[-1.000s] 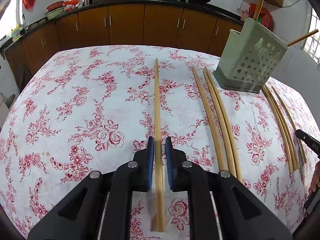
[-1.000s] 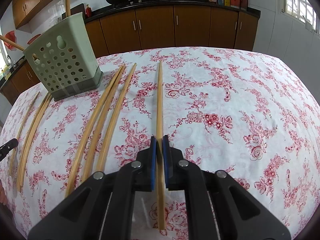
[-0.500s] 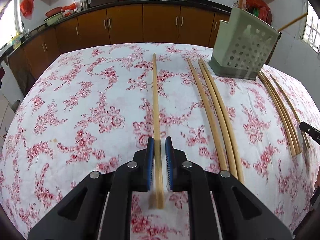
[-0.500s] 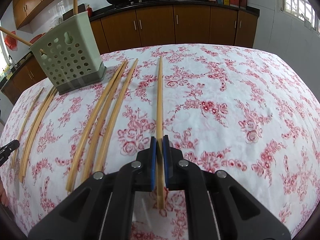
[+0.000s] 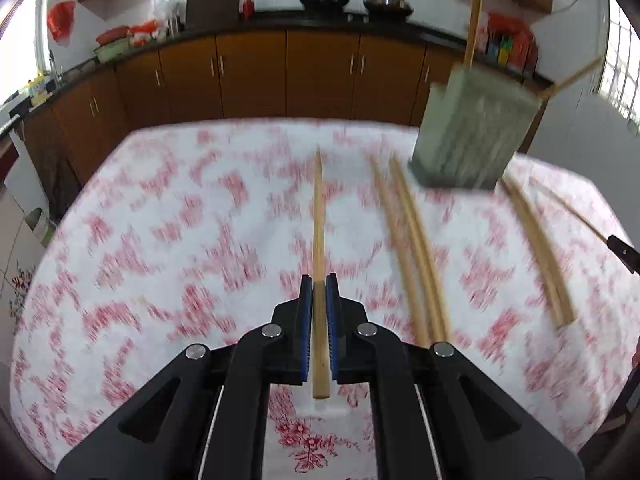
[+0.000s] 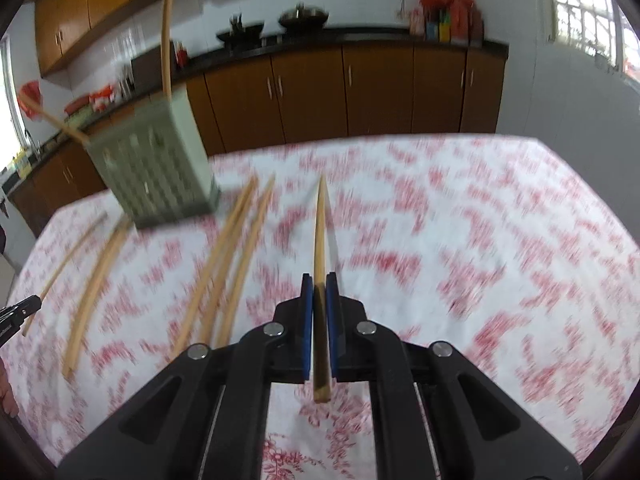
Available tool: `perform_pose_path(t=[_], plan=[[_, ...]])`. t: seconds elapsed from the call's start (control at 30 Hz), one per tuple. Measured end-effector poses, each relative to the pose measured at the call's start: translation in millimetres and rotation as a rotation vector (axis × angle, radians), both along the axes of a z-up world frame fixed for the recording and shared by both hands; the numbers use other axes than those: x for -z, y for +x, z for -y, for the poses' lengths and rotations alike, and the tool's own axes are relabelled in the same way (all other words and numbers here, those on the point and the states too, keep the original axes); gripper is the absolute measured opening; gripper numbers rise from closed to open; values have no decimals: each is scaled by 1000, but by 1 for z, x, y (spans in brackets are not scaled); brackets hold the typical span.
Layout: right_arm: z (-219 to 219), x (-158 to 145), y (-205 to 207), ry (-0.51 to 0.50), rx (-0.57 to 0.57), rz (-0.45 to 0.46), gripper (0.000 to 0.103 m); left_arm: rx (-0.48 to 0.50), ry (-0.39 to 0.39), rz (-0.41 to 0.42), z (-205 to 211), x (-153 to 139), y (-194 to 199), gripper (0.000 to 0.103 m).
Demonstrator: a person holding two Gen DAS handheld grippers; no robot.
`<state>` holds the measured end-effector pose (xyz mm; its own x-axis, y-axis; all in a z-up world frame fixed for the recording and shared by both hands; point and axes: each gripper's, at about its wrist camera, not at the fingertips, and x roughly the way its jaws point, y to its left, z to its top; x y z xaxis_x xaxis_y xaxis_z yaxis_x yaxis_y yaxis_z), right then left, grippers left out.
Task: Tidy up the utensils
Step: 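Lift the chopstick upright and lower it into the green holder with the right gripper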
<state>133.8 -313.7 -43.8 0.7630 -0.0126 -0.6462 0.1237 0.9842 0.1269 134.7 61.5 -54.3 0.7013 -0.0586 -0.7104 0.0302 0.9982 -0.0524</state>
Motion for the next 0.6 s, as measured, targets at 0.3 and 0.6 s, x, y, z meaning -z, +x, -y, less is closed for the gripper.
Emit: perform_pose_path(t=[0.3, 0.6], plan=[[16, -59, -6, 21, 45, 177, 8, -32, -95, 203, -11, -77, 0, 7], [19, -74, -6, 38, 55, 222, 8, -36, -113, 267, -12, -103, 0, 7]])
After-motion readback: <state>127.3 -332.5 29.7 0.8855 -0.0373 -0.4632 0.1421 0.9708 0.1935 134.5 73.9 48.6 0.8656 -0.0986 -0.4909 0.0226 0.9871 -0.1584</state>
